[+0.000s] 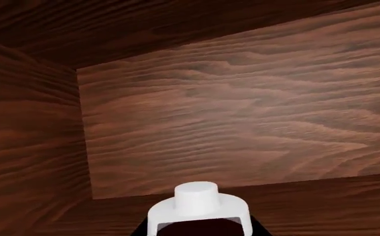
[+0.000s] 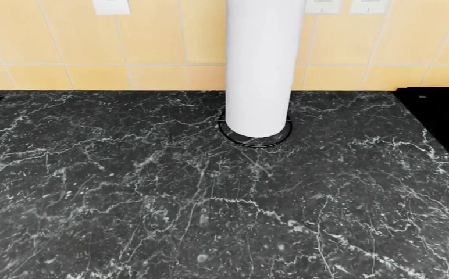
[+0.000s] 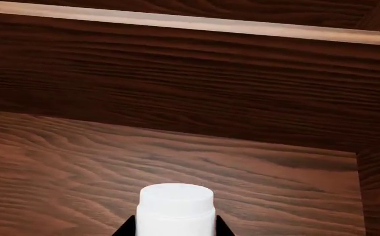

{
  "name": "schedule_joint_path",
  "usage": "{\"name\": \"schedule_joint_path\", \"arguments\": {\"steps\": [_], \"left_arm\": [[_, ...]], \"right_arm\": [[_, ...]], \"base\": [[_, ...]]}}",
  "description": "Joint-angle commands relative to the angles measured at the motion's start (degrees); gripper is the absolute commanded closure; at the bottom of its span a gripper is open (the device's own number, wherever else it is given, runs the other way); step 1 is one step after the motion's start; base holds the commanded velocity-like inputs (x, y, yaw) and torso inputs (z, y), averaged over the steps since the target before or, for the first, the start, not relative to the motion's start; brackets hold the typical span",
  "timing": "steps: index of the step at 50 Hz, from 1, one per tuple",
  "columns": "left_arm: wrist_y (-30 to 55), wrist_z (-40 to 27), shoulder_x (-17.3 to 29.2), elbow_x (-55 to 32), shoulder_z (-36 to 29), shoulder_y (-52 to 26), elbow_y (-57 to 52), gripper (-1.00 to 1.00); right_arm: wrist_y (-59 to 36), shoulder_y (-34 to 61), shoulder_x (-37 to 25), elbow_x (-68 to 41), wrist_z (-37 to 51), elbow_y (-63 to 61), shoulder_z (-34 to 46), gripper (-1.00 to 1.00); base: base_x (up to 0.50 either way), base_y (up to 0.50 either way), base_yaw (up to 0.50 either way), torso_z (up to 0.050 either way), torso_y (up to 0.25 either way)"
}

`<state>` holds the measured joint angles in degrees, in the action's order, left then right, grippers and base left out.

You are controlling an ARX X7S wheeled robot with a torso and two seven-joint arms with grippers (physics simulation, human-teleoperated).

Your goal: Pick and place the shaker into the drawer. Then close the cabinet.

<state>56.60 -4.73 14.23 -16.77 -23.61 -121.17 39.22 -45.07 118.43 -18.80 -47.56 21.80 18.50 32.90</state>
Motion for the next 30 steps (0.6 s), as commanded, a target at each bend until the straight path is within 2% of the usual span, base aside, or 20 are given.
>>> {"name": "schedule_joint_path", "arguments": {"steps": [1,7,13,30], "left_arm": [[2.93,-0.46,1.35,-4.62,-2.69,5.16,3.41,1.0],[-1.37,-2.35,1.72,-5.76,1.07,4.44,-1.62,1.0],[-1.58,-2.51,1.84,-7.38,2.96,2.57,-8.36,1.0],[-3.6,-3.08,1.79,-9.03,6.8,-4.89,-14.77,1.0]], "right_arm": [[-0.49,0.29,-0.32,0.99,0.05,-0.97,-0.36,1.0],[-0.75,0.06,-0.54,0.89,0.09,-1.47,-0.28,1.0],[-1.22,0.05,-0.96,0.52,0.24,-2.8,-0.4,1.0],[-0.25,1.66,-2.87,1.6,-2.03,-8.56,1.03,1.0]], "base": [[0.0,0.0,0.0,0.0,0.0],[0.0,0.0,0.0,0.0,0.0],[0.0,0.0,0.0,0.0,0.0],[0.0,0.0,0.0,0.0,0.0]]}}
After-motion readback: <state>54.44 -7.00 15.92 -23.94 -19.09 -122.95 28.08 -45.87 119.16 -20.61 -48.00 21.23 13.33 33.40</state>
